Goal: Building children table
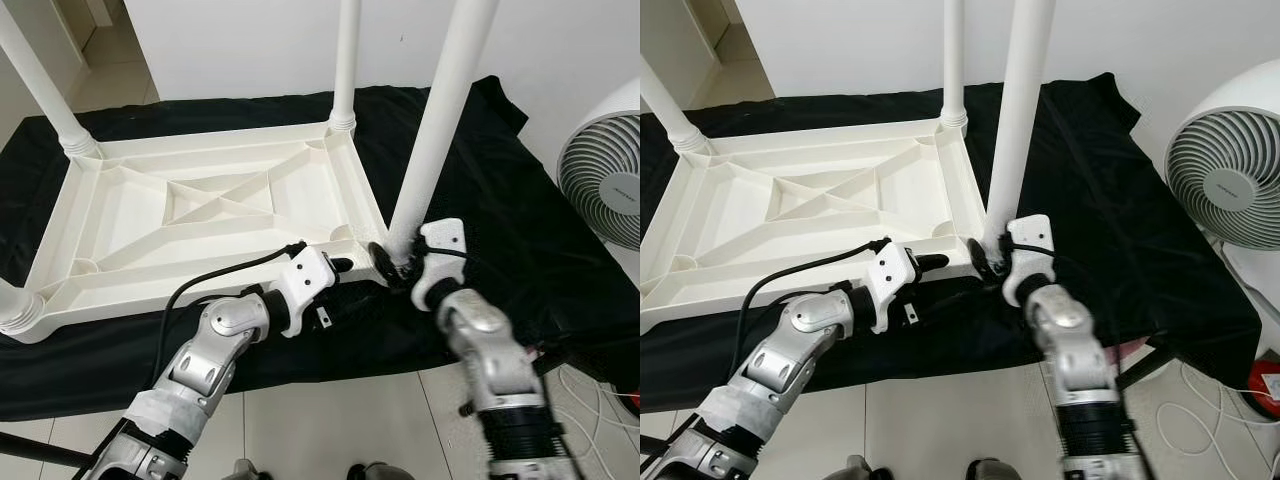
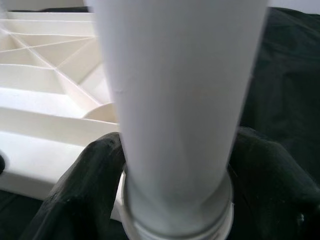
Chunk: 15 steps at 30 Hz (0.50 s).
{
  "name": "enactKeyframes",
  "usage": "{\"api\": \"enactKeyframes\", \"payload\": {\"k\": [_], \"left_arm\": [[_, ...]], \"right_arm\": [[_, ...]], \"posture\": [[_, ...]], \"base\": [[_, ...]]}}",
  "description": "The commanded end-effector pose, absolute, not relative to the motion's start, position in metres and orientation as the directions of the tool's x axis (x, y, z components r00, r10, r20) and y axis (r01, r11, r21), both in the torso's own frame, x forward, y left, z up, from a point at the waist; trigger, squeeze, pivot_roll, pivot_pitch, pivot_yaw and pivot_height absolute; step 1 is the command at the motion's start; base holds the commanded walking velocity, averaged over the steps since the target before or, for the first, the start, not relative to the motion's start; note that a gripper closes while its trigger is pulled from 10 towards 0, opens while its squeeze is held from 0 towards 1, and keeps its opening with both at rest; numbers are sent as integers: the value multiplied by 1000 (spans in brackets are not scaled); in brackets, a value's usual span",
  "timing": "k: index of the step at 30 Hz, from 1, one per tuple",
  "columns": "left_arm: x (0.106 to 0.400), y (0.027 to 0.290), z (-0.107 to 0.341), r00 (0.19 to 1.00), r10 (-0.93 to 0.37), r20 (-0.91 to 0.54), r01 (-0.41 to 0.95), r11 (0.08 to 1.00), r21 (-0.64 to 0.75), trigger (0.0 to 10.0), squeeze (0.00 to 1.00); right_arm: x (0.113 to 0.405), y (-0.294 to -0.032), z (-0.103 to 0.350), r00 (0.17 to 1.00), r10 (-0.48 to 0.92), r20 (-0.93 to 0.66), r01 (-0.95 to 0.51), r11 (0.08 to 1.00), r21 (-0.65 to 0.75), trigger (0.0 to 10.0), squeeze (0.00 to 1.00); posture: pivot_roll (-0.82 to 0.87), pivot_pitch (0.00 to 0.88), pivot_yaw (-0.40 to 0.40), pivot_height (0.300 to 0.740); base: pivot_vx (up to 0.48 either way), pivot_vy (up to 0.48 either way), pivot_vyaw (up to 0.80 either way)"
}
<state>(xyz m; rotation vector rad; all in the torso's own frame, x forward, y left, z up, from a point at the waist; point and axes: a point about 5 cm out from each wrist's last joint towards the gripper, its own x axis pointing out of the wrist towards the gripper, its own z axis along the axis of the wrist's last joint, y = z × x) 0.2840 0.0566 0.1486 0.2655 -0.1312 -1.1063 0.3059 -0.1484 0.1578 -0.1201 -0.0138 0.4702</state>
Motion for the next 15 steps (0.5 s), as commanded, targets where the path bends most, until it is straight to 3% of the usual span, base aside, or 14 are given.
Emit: {"api": "enactKeyframes", "payload": {"k": [1, 5, 8, 15], "left_arm": [[281, 57, 147, 416, -909, -37, 877, 390, 279, 10000, 0], [281, 57, 147, 417, -908, -37, 877, 391, 279, 10000, 0], [283, 59, 149, 423, -906, -35, 873, 397, 283, 10000, 0], [283, 59, 149, 424, -905, -35, 872, 398, 284, 10000, 0]], "right_arm": [[307, -146, 159, 853, 523, -12, -519, 844, -135, 10000, 0], [310, -152, 160, 832, 554, -21, -550, 820, -158, 10000, 0], [325, -166, 164, 775, 628, -73, -625, 744, -235, 10000, 0], [336, -164, 161, 724, 679, -122, -683, 680, -265, 10000, 0]], "posture": [[-149, 77, 32, 740], [-149, 77, 32, 740], [-145, 77, 34, 740], [-141, 78, 37, 740]], "base": [[0, 0, 0], [0, 0, 0], [0, 0, 0], [0, 0, 0]]}}
